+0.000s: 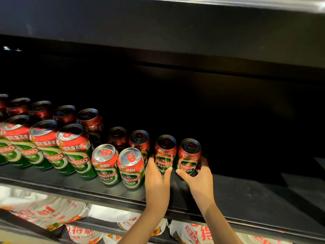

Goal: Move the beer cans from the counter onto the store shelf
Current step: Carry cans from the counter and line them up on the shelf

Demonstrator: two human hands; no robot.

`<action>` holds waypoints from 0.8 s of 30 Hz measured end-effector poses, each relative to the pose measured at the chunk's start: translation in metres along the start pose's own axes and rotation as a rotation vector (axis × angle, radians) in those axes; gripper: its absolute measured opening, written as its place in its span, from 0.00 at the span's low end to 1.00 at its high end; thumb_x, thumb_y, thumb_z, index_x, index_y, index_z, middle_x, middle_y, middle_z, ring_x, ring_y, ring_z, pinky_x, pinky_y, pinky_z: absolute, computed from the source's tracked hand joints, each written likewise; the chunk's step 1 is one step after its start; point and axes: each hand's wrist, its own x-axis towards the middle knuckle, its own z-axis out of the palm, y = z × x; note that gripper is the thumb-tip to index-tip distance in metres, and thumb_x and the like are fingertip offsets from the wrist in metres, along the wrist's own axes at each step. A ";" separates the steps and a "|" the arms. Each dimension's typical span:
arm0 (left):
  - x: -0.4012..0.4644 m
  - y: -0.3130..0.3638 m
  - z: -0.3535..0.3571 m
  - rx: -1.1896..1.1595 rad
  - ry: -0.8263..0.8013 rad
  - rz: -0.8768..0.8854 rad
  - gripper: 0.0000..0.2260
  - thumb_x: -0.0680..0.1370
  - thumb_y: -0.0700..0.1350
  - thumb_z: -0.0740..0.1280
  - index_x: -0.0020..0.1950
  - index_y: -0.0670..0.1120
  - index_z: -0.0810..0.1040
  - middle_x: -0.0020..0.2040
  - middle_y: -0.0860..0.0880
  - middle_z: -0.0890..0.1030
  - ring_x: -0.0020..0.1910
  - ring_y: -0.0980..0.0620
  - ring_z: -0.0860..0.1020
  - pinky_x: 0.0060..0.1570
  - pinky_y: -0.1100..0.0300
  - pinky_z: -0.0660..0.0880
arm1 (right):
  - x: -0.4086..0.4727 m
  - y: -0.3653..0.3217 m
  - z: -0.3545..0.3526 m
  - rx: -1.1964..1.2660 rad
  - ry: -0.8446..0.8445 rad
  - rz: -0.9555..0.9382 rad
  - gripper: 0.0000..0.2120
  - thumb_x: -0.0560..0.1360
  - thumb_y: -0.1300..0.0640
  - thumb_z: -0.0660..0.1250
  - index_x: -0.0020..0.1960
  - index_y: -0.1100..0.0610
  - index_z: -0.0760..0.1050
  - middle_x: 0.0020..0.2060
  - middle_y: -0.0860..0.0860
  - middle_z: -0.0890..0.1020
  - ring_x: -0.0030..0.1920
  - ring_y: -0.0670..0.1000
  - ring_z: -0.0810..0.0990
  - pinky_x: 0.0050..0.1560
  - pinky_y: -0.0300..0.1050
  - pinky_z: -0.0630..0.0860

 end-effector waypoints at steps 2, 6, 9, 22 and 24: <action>-0.005 0.005 0.001 0.000 0.053 -0.016 0.26 0.76 0.47 0.67 0.71 0.39 0.64 0.67 0.42 0.72 0.67 0.45 0.70 0.67 0.52 0.68 | -0.001 -0.001 -0.001 0.003 -0.006 -0.007 0.31 0.64 0.56 0.78 0.63 0.54 0.69 0.55 0.47 0.78 0.55 0.45 0.76 0.56 0.40 0.74; -0.011 0.014 0.007 -0.042 0.130 -0.071 0.25 0.76 0.46 0.67 0.71 0.41 0.65 0.67 0.43 0.71 0.68 0.46 0.69 0.67 0.56 0.66 | -0.006 -0.002 -0.005 0.010 -0.039 -0.047 0.28 0.68 0.59 0.76 0.64 0.53 0.68 0.54 0.43 0.74 0.55 0.41 0.73 0.55 0.35 0.70; -0.012 0.016 0.008 -0.118 0.138 -0.137 0.27 0.76 0.46 0.68 0.72 0.42 0.64 0.68 0.45 0.70 0.68 0.48 0.68 0.65 0.59 0.64 | -0.006 -0.002 -0.009 0.009 -0.057 -0.073 0.26 0.69 0.61 0.74 0.63 0.52 0.68 0.52 0.41 0.74 0.54 0.40 0.73 0.55 0.33 0.69; -0.010 0.013 0.011 -0.089 0.184 -0.173 0.25 0.77 0.46 0.67 0.72 0.44 0.66 0.69 0.47 0.71 0.69 0.50 0.68 0.68 0.51 0.67 | -0.005 -0.001 -0.008 -0.023 -0.064 -0.057 0.29 0.69 0.58 0.74 0.67 0.58 0.69 0.62 0.52 0.75 0.62 0.50 0.74 0.59 0.40 0.68; -0.011 0.014 0.011 -0.076 0.186 -0.181 0.25 0.77 0.46 0.66 0.73 0.44 0.65 0.69 0.47 0.70 0.69 0.50 0.67 0.68 0.52 0.67 | -0.004 0.001 -0.007 -0.036 -0.069 -0.058 0.28 0.70 0.57 0.74 0.67 0.59 0.69 0.63 0.54 0.75 0.64 0.53 0.74 0.59 0.41 0.68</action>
